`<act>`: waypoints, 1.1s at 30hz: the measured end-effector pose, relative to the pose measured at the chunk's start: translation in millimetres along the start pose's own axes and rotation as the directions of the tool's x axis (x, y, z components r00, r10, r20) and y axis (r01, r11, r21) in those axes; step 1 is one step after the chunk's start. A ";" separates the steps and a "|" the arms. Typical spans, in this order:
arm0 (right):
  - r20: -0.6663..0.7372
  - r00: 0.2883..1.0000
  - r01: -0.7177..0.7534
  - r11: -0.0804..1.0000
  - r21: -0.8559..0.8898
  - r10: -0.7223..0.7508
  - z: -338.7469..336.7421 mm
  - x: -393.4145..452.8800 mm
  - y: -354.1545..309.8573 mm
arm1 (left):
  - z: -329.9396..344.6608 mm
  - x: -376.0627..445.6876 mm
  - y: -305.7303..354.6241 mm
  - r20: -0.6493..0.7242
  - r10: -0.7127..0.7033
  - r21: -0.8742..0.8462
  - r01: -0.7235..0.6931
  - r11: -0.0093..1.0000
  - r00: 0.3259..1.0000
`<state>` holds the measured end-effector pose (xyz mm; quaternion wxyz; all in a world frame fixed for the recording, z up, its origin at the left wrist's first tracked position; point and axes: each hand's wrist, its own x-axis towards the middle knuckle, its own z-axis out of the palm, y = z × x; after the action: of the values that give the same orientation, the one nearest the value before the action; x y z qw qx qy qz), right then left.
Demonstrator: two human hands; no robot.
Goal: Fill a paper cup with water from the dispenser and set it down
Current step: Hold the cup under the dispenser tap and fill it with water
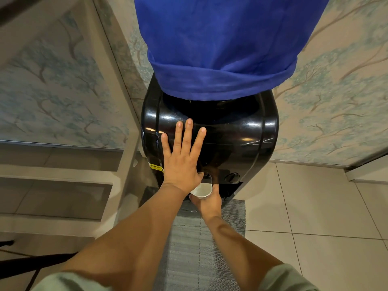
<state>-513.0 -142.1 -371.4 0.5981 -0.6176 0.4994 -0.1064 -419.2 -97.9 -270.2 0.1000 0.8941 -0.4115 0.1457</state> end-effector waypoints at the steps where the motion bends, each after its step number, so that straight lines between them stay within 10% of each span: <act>1: 0.016 1.000 0.017 0.999 -0.046 -0.016 -1.0 0.3 2.8 | 0.2 -0.1 0.1 -0.001 -0.002 -0.004 0.002 1.000 1.000; 33: -0.032 0.978 0.203 0.978 -0.053 -0.205 -46.2 -126.2 -43.3 | -119.0 -2.4 -27.5 0.517 0.154 -0.111 -0.113 0.987 0.842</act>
<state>-585.9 -86.7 -263.8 0.5592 -0.6781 0.4470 -0.1662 -420.8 -43.1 -161.1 0.0078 0.8646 -0.4896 -0.1128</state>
